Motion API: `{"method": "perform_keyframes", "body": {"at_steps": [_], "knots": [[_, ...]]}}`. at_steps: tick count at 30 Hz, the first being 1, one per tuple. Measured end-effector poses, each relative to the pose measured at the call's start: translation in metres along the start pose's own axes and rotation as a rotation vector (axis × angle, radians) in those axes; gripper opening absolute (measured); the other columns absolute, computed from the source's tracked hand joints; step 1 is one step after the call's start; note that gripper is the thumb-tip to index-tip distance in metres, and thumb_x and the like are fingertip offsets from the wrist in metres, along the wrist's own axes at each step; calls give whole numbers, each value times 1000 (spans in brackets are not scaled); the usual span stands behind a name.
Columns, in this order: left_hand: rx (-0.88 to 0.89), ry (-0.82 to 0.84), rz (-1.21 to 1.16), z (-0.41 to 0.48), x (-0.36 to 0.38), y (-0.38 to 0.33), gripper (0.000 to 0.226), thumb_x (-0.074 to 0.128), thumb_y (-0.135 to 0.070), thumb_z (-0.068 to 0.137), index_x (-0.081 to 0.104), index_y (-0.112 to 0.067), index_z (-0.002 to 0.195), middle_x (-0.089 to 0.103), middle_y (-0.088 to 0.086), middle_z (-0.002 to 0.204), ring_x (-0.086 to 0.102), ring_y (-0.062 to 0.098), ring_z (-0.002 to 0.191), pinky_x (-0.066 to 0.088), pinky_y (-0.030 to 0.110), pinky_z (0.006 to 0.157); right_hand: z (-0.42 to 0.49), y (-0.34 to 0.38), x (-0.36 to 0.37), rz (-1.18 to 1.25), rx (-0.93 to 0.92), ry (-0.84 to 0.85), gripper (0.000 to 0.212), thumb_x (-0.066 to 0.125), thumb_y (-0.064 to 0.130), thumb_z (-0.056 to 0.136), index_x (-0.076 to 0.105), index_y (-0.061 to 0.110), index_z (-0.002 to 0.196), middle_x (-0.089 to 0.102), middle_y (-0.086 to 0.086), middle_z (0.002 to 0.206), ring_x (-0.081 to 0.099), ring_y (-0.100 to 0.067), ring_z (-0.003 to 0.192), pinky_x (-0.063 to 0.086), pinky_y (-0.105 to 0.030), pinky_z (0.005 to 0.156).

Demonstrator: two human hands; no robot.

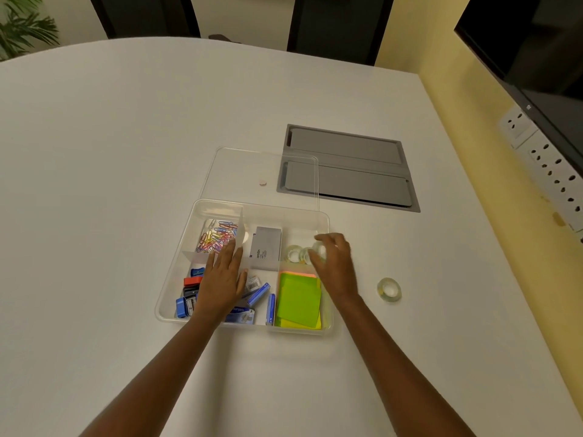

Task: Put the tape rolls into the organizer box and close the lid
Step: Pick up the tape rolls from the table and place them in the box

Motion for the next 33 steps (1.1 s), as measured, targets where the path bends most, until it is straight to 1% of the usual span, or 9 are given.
{"method": "perform_keyframes", "body": {"at_steps": [4,6,9,12,16,19,23,27,33], "knots": [[-2,3,3,0,0,0,53,31,-29,97,12,-12,144,8,12,157,8,26,145,1,39,119,13,15,33,-139,-80,197,34,55,15,92,52,6,125,47,-15,134,43,-28,124,44,-35,100],[-2,2,-1,-1,0,0,53,30,-29,97,11,-12,144,7,12,157,7,26,146,0,39,119,14,17,30,-115,-96,164,32,53,15,94,53,6,124,49,-15,134,44,-28,125,42,-34,102],[-2,2,-10,0,1,1,53,31,-29,97,12,-12,144,7,12,157,7,26,146,-1,38,118,5,1,4,-52,-82,-22,24,52,9,92,59,3,115,56,-18,124,48,-31,119,43,-36,100],[-6,2,-10,1,2,1,53,31,-29,97,13,-12,144,8,12,157,8,26,146,-1,38,118,-12,-45,-20,-125,70,-141,28,53,-1,88,59,-1,115,54,-23,125,46,-37,121,40,-43,103],[-9,3,-2,0,2,2,53,30,-30,97,12,-13,144,7,11,157,7,25,146,-1,38,118,-44,-117,-35,-310,408,-99,42,55,8,90,46,-4,129,42,-26,140,36,-39,132,32,-47,110],[-8,-1,-6,0,1,1,53,30,-29,97,12,-13,144,6,11,157,6,25,146,-2,37,118,-61,-135,-37,-326,484,-88,41,57,7,88,46,-5,126,41,-27,138,41,-43,124,40,-49,103],[-3,2,-5,0,0,0,52,30,-29,97,11,-13,144,6,10,157,6,24,146,-2,37,119,-56,-132,-35,-239,482,-91,29,57,-1,85,55,-2,114,49,-24,127,48,-43,110,49,-48,91],[-6,9,-3,0,0,0,52,29,-30,97,13,-13,144,6,10,157,6,24,146,0,38,119,-41,-109,-37,-39,472,-176,26,66,2,80,60,0,105,51,-25,120,48,-44,107,48,-40,81],[-6,12,-11,0,0,1,51,30,-29,97,16,-13,144,9,10,157,8,24,146,1,39,119,0,-27,-21,53,174,-171,27,69,6,79,61,3,104,54,-20,117,52,-36,104,42,-28,79]]}}
Point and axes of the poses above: each hand's wrist, its own z-axis towards the middle knuckle, its own x-axis out of the palm, y = z × x, the point moved 8 cm from there along z, towards the middle knuckle
